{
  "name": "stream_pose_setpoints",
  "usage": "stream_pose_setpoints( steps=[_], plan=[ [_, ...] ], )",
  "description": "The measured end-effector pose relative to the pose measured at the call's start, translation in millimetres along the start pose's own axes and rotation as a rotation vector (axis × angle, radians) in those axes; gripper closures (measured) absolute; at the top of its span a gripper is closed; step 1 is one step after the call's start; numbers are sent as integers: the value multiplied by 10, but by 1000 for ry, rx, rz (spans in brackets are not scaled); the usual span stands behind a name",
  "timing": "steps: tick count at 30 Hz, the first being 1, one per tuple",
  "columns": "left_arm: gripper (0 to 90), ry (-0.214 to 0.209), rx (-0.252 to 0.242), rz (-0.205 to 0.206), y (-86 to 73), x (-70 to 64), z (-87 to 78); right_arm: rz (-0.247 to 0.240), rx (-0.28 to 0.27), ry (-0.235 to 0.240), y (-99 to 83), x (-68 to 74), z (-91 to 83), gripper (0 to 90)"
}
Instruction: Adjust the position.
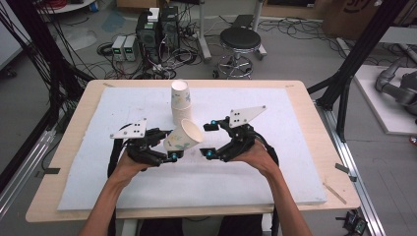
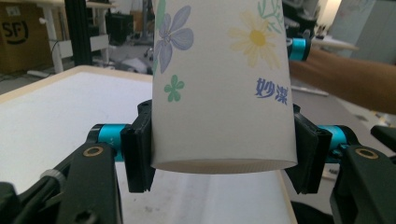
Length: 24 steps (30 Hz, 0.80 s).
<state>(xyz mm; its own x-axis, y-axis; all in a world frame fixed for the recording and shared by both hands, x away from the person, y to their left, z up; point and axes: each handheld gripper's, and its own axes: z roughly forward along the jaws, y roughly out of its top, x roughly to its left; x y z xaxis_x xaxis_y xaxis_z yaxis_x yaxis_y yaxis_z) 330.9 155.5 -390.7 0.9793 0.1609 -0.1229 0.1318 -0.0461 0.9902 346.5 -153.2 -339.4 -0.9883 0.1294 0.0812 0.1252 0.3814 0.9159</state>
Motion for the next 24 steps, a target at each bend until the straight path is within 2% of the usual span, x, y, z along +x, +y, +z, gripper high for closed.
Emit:
stream_pose_setpoints(
  steps=[15, 24],
  plan=[
    [371, -52, -11, 17, -11, -22, 181, 6, -60, 64, 16, 11, 158, 164],
    [371, -67, -13, 23, -14, -32, 237, 8, -81, 95, 18, 9, 176, 174]
  ],
)
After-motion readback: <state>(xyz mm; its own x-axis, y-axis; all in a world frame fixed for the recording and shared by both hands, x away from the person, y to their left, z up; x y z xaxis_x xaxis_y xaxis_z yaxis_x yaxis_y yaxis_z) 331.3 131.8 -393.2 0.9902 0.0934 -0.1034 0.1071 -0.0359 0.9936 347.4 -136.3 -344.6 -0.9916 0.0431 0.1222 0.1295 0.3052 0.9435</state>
